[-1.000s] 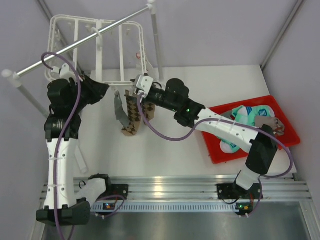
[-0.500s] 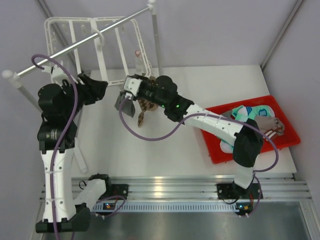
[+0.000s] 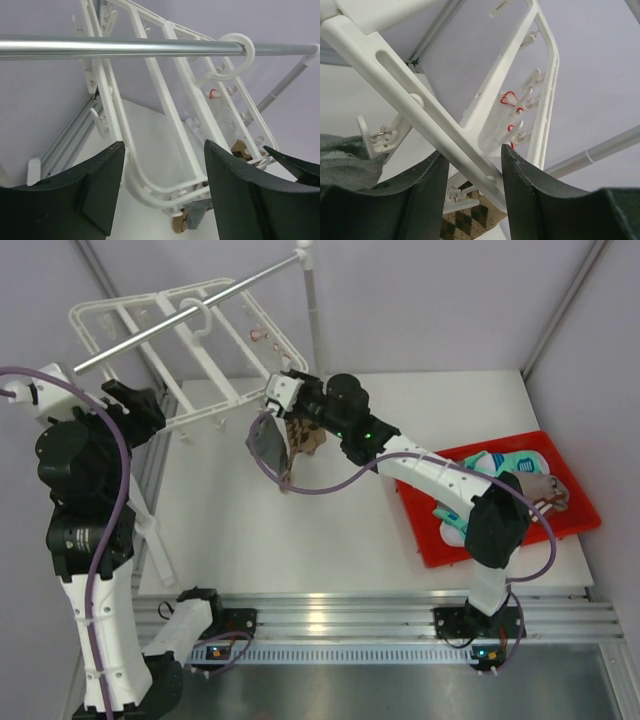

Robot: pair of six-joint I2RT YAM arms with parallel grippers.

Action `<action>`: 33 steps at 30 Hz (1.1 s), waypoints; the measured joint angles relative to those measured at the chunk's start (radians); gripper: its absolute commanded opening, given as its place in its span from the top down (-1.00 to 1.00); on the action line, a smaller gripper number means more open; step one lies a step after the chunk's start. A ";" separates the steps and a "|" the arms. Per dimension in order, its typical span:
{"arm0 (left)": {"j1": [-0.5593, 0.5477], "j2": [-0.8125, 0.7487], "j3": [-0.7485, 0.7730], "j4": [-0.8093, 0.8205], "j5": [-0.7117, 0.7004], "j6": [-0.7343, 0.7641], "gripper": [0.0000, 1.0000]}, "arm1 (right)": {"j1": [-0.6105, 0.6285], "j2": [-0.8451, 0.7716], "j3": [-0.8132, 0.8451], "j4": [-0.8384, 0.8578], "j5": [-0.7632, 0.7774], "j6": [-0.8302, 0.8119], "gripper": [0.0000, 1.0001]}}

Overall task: Clip the socks to the hanger
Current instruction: Rotate the hanger at the clothesline.

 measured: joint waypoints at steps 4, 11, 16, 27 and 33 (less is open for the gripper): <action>0.001 0.029 0.008 -0.004 -0.064 0.024 -0.41 | -0.015 0.016 0.030 -0.003 0.002 -0.002 0.10; 0.001 0.084 0.007 -0.013 -0.074 0.039 -0.01 | -0.030 0.018 0.031 -0.002 -0.010 0.000 0.07; 0.008 0.113 -0.007 -0.014 -0.042 0.029 0.32 | -0.043 0.013 0.021 0.002 -0.039 0.023 0.06; 0.011 0.126 -0.020 -0.014 0.063 -0.019 0.49 | -0.077 -0.195 -0.125 0.002 -0.302 0.303 -0.01; 0.012 0.124 -0.047 -0.018 0.108 -0.038 0.50 | -0.073 -0.302 -0.183 0.075 -0.493 0.527 -0.02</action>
